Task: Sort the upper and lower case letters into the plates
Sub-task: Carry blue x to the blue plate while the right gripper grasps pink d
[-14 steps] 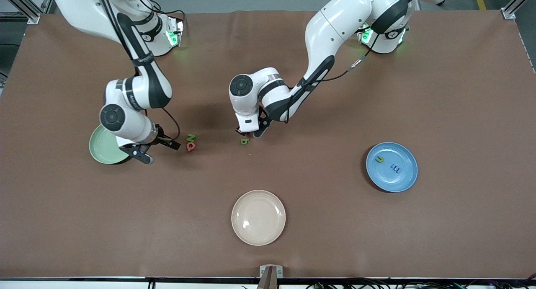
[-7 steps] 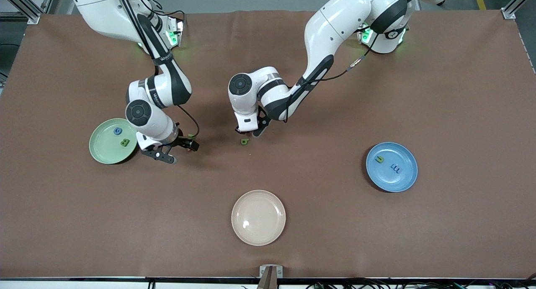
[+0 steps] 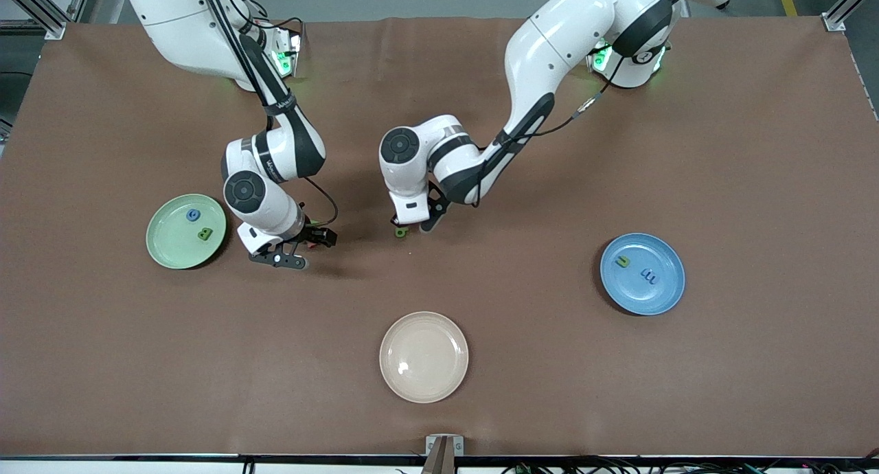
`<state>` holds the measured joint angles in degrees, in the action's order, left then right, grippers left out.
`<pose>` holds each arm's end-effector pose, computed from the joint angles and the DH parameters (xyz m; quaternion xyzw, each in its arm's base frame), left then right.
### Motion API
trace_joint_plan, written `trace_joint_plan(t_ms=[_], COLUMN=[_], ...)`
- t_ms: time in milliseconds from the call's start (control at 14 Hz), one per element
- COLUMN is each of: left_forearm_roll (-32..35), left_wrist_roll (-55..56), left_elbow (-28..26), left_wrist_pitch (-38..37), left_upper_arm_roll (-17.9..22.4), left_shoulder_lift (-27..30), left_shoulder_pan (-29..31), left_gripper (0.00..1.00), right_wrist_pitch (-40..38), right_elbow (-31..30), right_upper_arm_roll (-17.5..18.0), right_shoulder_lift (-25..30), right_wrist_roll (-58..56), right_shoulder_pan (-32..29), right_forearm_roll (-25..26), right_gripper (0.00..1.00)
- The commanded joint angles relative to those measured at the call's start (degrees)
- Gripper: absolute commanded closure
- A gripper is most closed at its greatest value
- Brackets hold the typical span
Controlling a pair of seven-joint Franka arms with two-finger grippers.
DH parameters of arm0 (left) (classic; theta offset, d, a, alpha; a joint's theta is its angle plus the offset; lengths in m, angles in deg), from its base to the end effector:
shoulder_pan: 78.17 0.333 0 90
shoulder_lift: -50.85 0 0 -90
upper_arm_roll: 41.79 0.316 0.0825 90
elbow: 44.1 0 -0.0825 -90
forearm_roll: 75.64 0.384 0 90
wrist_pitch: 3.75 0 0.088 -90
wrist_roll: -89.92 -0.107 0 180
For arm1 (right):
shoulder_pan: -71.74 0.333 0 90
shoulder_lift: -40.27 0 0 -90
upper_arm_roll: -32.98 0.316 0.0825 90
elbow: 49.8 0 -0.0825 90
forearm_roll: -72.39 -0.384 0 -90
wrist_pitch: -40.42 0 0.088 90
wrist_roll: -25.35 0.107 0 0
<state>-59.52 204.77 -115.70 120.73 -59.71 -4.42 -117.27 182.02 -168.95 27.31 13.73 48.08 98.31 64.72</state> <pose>0.4677 -0.5886 0.1910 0.8828 0.4696 -0.0120 0.0030 0.5420 0.2066 0.1964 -0.9971 0.0653 0.0376 0.0038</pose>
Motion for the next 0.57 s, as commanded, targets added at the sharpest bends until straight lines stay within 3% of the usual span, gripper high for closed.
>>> trace_joint_plan(t_ms=[0,500], left_forearm_roll=[-0.12,3.13], left_wrist_roll=[-3.92,-15.87], left_elbow=[-0.21,-1.61], left_wrist_pitch=[-4.75,-11.52], left_upper_arm_roll=[0.35,0.52], left_shoulder_lift=[4.11,8.07], left_shoulder_pan=[3.05,16.57], left_gripper=[0.99,0.98], right_wrist_pitch=[0.17,0.96], right_elbow=[0.33,0.50], right_upper_arm_roll=[-0.13,-0.22], right_shoulder_lift=[-1.31,-1.84], right_wrist_roll=[-2.96,-3.14], right_shoulder_pan=[0.67,1.90], right_forearm_roll=[0.03,0.03], right_gripper=[0.00,0.11])
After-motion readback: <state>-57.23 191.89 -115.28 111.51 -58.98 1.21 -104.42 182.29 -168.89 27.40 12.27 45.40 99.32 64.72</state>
